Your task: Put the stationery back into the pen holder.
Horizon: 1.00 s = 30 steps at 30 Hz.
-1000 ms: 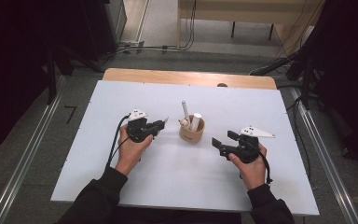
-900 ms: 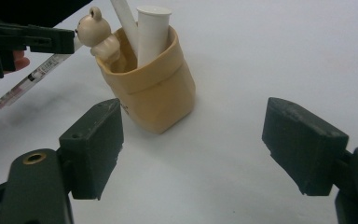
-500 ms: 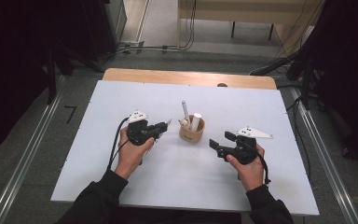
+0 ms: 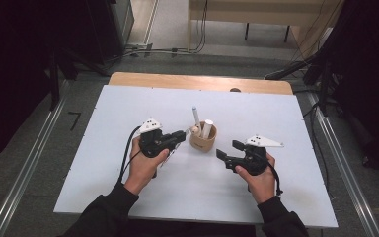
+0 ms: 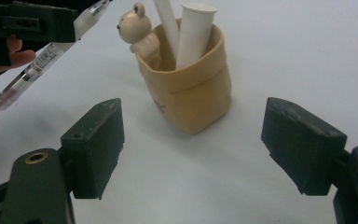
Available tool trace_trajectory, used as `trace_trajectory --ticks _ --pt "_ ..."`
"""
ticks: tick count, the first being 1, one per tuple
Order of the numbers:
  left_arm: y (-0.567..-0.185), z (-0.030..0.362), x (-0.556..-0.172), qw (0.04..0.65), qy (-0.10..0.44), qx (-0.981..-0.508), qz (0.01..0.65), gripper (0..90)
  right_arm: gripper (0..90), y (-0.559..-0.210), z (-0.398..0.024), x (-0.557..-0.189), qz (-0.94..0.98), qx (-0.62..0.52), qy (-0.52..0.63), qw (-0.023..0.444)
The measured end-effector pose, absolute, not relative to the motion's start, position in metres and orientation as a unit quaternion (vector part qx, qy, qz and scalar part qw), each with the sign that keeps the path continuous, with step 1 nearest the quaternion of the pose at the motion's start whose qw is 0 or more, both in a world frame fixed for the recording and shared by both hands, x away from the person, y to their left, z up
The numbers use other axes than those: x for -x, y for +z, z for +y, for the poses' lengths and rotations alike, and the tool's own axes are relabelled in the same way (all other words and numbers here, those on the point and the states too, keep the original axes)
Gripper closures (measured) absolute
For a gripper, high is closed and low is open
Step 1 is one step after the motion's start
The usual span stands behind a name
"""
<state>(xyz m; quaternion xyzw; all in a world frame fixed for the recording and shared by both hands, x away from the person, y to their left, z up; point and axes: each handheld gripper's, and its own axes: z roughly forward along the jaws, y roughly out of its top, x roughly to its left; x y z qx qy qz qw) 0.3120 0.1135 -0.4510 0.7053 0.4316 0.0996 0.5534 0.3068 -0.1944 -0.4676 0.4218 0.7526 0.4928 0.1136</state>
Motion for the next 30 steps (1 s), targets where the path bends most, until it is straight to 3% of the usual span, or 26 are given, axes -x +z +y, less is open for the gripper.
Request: trace_trajectory --ticks 18,30 --pt "-0.455 0.087 -0.306 0.554 0.084 -0.720 0.409 82.1 20.4 -0.470 -0.173 -0.301 0.768 -0.398 0.495 0.079" --pt "-0.461 0.073 -0.305 0.550 0.078 -0.729 0.400 82.1 22.7 -0.476 -0.159 -0.300 0.772 -0.386 0.504 0.027"
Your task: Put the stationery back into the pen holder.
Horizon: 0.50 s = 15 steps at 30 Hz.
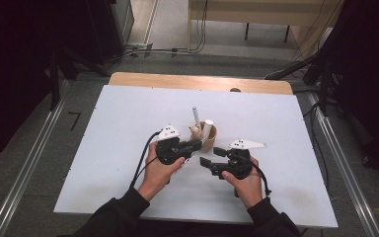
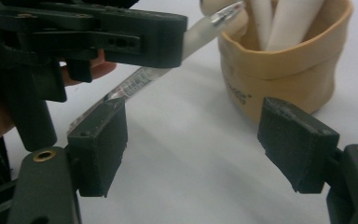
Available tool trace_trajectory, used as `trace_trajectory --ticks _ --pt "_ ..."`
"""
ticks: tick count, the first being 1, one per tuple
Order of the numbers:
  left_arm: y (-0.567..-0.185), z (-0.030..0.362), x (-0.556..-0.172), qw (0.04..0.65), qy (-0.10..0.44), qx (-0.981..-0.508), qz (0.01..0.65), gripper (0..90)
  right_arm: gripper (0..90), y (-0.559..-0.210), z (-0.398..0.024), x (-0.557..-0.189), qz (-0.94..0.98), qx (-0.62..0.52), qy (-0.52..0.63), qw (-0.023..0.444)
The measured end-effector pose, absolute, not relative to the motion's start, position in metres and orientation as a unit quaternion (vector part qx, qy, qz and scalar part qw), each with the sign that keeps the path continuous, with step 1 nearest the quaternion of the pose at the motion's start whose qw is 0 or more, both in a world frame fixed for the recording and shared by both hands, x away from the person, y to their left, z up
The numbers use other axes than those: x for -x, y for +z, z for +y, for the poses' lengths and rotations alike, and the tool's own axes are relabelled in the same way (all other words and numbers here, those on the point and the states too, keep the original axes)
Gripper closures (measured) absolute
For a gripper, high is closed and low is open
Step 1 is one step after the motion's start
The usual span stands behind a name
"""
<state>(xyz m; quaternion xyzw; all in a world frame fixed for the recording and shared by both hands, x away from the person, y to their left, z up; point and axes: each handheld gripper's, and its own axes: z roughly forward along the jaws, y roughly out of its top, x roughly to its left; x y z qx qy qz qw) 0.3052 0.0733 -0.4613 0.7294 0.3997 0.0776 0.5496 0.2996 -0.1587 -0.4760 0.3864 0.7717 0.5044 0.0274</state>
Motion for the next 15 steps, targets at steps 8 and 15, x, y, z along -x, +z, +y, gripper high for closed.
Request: trace_trajectory --ticks 8,15 --pt "-0.465 0.070 -0.306 0.547 0.077 -0.730 0.402 82.1 23.9 -0.479 -0.148 -0.299 0.775 -0.380 0.505 0.012" --pt "-0.467 0.064 -0.305 0.548 0.075 -0.734 0.395 82.1 25.4 -0.482 -0.142 -0.300 0.774 -0.378 0.508 -0.003"
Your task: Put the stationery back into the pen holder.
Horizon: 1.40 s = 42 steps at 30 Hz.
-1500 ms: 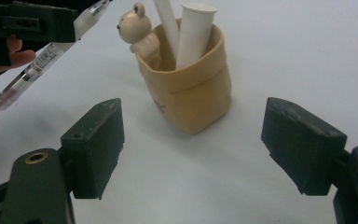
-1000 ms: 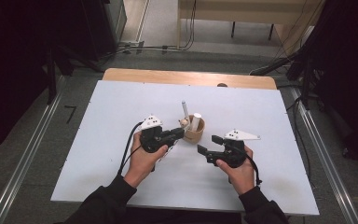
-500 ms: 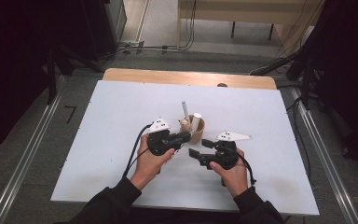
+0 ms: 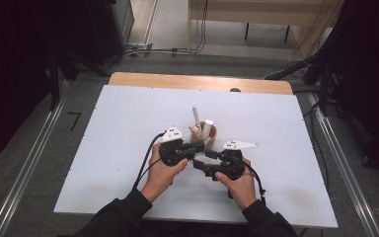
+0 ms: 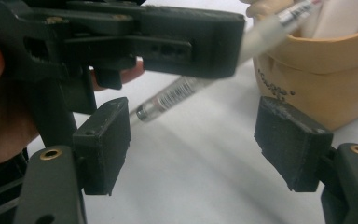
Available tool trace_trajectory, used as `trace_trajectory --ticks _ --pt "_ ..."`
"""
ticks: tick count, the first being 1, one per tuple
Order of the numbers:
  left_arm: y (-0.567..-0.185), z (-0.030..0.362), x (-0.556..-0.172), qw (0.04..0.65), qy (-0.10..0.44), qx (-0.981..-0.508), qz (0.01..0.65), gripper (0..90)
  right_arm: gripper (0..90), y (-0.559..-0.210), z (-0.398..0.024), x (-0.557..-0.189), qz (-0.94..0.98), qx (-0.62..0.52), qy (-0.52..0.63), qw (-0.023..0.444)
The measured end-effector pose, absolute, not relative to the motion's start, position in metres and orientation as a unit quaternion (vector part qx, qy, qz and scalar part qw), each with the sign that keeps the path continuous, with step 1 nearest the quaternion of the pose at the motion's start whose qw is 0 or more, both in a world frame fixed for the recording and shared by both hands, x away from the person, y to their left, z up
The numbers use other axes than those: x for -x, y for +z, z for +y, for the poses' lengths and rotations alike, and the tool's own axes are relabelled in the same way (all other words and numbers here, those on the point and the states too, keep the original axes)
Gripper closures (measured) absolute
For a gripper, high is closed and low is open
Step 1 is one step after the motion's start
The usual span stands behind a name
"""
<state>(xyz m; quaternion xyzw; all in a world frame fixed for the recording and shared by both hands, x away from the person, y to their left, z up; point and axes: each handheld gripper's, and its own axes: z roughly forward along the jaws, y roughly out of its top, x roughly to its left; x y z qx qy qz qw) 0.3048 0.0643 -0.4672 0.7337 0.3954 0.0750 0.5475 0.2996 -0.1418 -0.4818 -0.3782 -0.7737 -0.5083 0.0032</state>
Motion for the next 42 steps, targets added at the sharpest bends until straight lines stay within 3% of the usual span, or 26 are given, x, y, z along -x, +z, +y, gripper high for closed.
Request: trace_trajectory --ticks 8,16,28,32,42 --pt "-0.467 0.060 -0.302 0.555 0.076 -0.731 0.391 82.1 28.3 -0.484 -0.137 -0.301 -0.770 0.380 -0.512 0.019" --pt "-0.465 0.056 -0.298 0.563 0.077 -0.728 0.384 82.0 37.5 -0.487 -0.135 -0.305 -0.759 0.384 -0.523 0.057" --pt "-0.462 0.056 -0.294 0.573 0.076 -0.722 0.380 81.2 69.2 -0.488 -0.139 -0.308 -0.753 0.393 -0.521 0.085" --pt "-0.457 0.057 -0.291 0.579 0.078 -0.719 0.376 75.7 76.1 -0.487 -0.143 -0.309 -0.748 0.402 -0.522 0.085" --pt "-0.451 0.065 -0.287 0.583 0.073 -0.717 0.375 62.7 76.7 -0.482 -0.149 -0.310 -0.745 0.401 -0.528 0.078"
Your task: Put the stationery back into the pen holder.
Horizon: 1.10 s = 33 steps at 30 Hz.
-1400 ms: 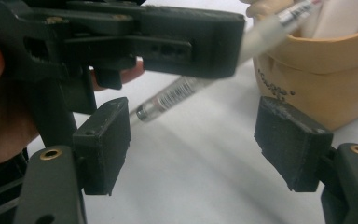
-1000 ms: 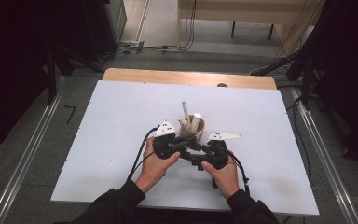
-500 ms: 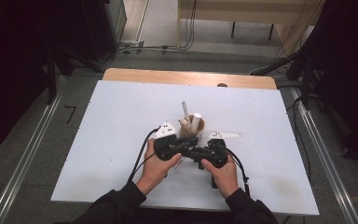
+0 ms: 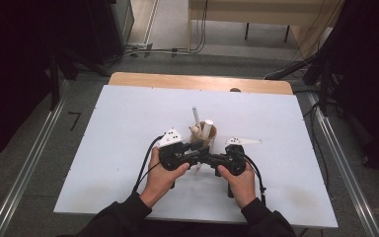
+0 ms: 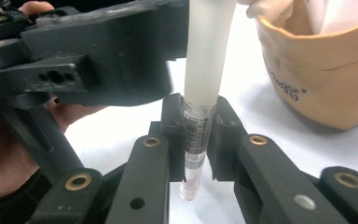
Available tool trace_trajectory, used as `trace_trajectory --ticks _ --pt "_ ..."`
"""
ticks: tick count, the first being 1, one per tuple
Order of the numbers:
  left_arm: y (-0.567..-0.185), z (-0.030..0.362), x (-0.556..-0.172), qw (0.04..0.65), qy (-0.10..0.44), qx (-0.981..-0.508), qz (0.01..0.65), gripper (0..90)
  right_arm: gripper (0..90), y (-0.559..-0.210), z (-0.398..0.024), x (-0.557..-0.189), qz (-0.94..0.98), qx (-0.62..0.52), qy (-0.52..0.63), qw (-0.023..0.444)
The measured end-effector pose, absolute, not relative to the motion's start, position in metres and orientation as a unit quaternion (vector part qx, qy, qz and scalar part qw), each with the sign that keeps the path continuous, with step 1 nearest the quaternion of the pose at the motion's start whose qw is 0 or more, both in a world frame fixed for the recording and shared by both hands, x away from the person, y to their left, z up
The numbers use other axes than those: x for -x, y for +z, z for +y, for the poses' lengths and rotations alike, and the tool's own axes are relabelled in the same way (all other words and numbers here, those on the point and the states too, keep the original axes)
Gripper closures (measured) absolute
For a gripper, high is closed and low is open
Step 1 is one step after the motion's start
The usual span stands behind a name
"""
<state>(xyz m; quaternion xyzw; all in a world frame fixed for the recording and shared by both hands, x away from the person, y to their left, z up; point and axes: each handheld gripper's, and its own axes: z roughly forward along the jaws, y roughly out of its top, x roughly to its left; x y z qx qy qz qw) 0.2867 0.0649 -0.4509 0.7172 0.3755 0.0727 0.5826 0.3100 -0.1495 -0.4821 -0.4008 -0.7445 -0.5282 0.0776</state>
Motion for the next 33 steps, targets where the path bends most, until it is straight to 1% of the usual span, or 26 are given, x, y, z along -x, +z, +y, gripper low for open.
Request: trace_trajectory --ticks 5,8,18,22,33 --pt "-0.450 0.073 -0.284 0.573 0.084 -0.719 0.384 54.9 76.7 -0.479 -0.153 -0.311 -0.743 0.400 -0.531 0.072" --pt "-0.450 0.079 -0.283 0.570 0.094 -0.717 0.391 52.3 76.7 -0.477 -0.155 -0.311 -0.743 0.400 -0.532 0.066" --pt "-0.458 0.102 -0.280 0.545 0.105 -0.720 0.417 46.7 76.7 -0.466 -0.166 -0.317 -0.733 0.406 -0.543 0.049" --pt "-0.463 0.112 -0.279 0.540 0.108 -0.716 0.429 45.8 76.7 -0.461 -0.170 -0.319 -0.729 0.407 -0.548 0.043" --pt "-0.473 0.130 -0.280 0.527 0.115 -0.714 0.446 37.3 76.7 -0.449 -0.173 -0.326 -0.721 0.407 -0.560 0.035"
